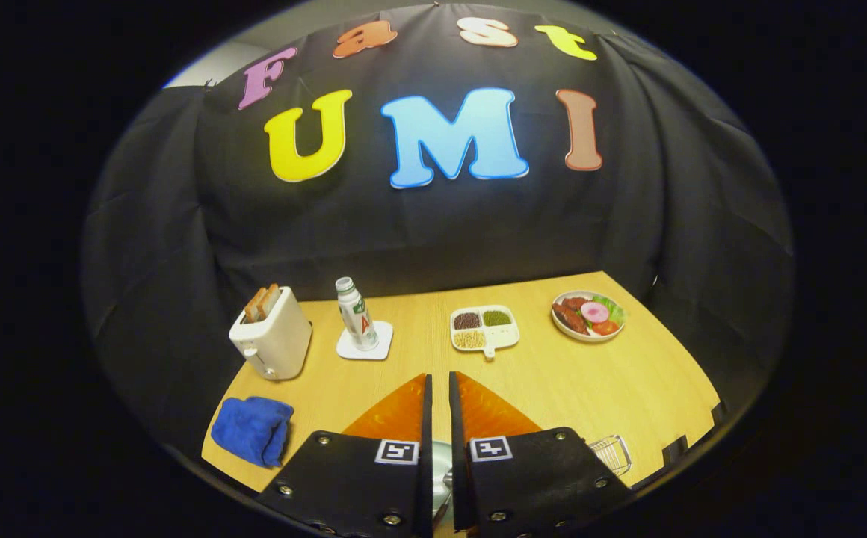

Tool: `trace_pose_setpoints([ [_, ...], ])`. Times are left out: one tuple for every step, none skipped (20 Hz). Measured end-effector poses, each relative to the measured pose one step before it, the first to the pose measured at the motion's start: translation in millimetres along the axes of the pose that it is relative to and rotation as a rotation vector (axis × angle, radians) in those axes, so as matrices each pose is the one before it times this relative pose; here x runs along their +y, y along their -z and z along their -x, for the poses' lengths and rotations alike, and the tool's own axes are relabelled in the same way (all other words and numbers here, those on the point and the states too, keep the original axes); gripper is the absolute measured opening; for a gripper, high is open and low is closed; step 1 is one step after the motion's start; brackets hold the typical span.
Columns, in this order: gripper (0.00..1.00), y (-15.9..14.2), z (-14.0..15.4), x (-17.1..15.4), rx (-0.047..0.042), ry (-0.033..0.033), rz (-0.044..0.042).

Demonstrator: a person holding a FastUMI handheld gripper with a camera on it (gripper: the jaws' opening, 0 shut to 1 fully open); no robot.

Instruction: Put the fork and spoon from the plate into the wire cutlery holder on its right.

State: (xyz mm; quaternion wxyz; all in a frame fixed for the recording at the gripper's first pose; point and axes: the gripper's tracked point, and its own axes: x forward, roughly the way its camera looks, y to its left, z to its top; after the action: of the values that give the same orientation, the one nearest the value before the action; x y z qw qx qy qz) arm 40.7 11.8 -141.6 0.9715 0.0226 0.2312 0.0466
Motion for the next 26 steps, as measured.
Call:
trace_pose_setpoints([
  [0.11,11.21,-3.83,0.19,0.03795,-0.00539,-0.00368],
  [0.11,11.15,-4.18,2.60,0.03761,-0.01420,-0.00615],
  [0.14,12.04,-3.05,0.61,0.04275,-0.00543,-0.00400],
  [0.15,10.78,-3.85,-2.85,0.03511,0.00724,-0.00292],
  [0.15,11.00,-4.24,-2.26,0.03719,0.00519,-0.00162],
  [0.15,13.53,-4.30,-0.05,0.04498,-0.00045,-0.00987],
  [0.15,14.15,-4.24,-0.33,0.05075,-0.00179,-0.02108],
  [0.15,14.73,-5.44,-2.49,0.05018,0.00539,-0.01819],
  [0.15,11.11,-5.04,-3.74,0.03814,0.01033,-0.00535],
  [0.15,10.83,-4.95,-3.43,0.03381,0.00839,0.00169],
  [0.15,9.28,-4.75,-2.64,0.02758,0.00449,-0.00142],
  [0.15,9.62,-4.40,-1.80,0.02373,0.00360,-0.00038],
  [0.15,9.01,-4.45,-1.73,0.02601,0.00450,-0.00007],
  [0.15,10.40,-4.28,0.04,0.02889,-0.00218,-0.00869],
  [0.15,10.86,-3.87,1.35,0.03317,-0.00725,-0.01469],
  [0.16,10.24,-4.35,0.90,0.03223,-0.00723,-0.01748],
  [0.15,10.13,-3.51,-0.13,0.03283,-0.00299,-0.01345],
  [0.15,8.18,-4.12,-1.32,0.02544,0.00001,-0.00838],
  [0.16,6.67,-3.14,-1.10,0.02126,0.00137,-0.00829],
  [0.16,5.86,-4.23,-0.26,0.01816,0.00254,-0.01031],
  [0.16,4.89,-3.32,-1.16,0.01710,0.00430,-0.00704],
  [0.15,4.57,-2.49,-2.06,0.01432,0.01097,-0.00317],
  [0.15,2.86,-2.73,-1.35,0.01011,0.00799,-0.00050],
  [0.15,3.46,-2.89,0.06,0.01173,0.00155,-0.00338],
  [0.16,3.64,-3.05,1.15,0.01599,-0.00350,-0.00856],
  [0.16,3.85,-3.84,0.71,0.01487,-0.00407,-0.00971],
])
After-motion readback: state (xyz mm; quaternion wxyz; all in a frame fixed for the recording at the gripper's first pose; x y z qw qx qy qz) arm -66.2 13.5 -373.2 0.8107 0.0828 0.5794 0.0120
